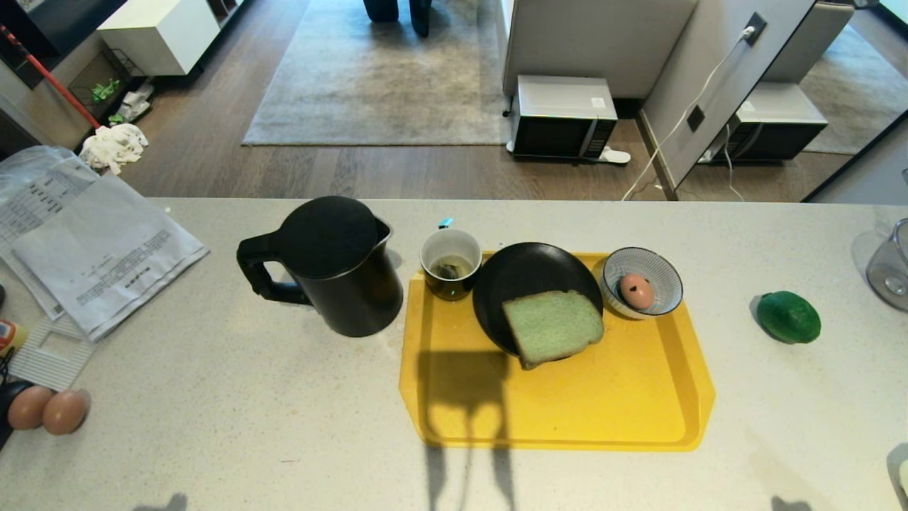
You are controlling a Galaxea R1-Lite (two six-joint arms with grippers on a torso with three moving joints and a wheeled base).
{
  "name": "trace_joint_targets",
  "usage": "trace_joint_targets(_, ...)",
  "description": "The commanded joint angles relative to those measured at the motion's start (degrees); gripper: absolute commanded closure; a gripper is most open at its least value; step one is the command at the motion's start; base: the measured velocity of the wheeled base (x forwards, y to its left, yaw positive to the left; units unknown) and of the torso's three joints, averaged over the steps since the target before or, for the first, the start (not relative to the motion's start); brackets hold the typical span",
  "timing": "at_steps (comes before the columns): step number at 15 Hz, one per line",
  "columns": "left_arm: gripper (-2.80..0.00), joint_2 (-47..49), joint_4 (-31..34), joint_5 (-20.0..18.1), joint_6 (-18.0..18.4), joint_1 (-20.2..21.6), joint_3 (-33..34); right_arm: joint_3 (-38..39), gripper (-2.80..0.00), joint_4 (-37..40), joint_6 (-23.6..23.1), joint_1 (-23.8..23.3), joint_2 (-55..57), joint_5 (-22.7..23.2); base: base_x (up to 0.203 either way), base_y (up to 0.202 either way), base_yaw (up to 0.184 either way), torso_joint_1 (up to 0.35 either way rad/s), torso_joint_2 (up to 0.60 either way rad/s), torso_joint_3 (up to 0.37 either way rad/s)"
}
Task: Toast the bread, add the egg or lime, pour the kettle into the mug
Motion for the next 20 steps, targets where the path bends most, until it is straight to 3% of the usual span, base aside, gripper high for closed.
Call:
trace_joint_targets(1, 0.0, -0.1, -0.05, 0.11, -0.08, -0.01, 0.8, 0.0, 0.0, 0.05, -0.03, 0.01, 0.02, -0.01, 0.0, 0.0, 0.0, 0.0, 0.0, 0.0)
trace_joint_targets(20, 0.0, -0.1, -0.05, 0.11, -0.13, -0.01, 0.79, 0.0, 0.0, 0.05, -0.21, 0.01, 0.02, 0.17, 0.0, 0.0, 0.0, 0.0, 0.0, 0.0)
